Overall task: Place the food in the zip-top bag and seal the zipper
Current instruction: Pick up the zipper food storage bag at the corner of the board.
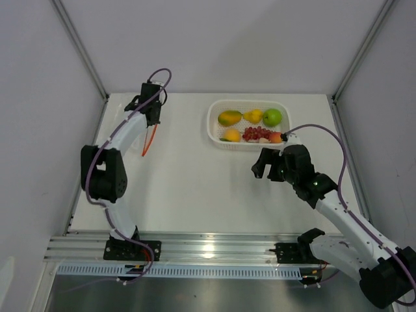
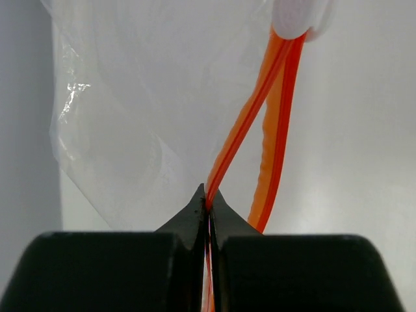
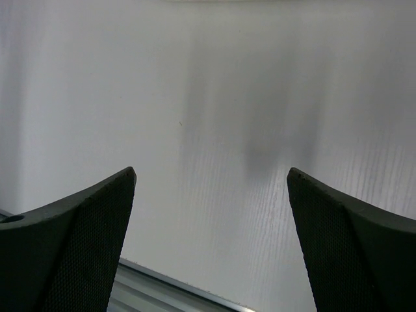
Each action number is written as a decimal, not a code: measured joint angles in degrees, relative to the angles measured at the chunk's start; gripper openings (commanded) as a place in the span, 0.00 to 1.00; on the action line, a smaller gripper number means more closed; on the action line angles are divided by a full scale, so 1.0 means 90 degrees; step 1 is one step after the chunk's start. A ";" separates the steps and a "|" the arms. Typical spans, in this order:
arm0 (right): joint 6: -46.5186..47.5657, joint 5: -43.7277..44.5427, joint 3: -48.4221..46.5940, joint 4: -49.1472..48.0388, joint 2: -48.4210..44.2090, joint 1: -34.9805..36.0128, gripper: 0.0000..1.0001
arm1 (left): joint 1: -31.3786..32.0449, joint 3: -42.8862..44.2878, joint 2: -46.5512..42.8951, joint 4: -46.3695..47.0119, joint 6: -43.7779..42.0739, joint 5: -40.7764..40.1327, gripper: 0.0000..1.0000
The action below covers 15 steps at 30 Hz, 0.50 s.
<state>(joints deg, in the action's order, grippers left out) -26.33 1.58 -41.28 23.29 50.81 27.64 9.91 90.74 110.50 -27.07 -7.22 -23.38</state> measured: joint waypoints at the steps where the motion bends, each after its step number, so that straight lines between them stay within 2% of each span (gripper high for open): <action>1: 0.0017 0.0017 -0.0102 0.0078 0.0172 0.0000 0.99 | 0.0039 -0.0075 -0.0257 -0.0131 0.0219 0.0180 0.00; 5: 0.0109 0.0056 -0.0578 0.0328 0.0901 0.0066 0.99 | 0.0291 -0.0724 -0.1545 -0.0641 0.1190 0.1161 0.01; 8: 0.0172 -0.0107 -0.0945 0.0333 0.1394 0.0199 0.99 | 0.0520 -0.1073 -0.2127 -0.0925 0.1819 0.1851 0.01; 15: 0.0070 -0.0583 -0.1474 -0.0294 0.2166 0.0884 0.92 | 0.1365 -0.1858 -0.2589 -0.1268 0.2956 0.3094 0.01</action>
<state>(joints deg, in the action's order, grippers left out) -25.69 -3.66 -54.54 20.64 70.30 35.59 22.20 74.02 87.20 -38.48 19.38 4.47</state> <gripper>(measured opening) 0.955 0.005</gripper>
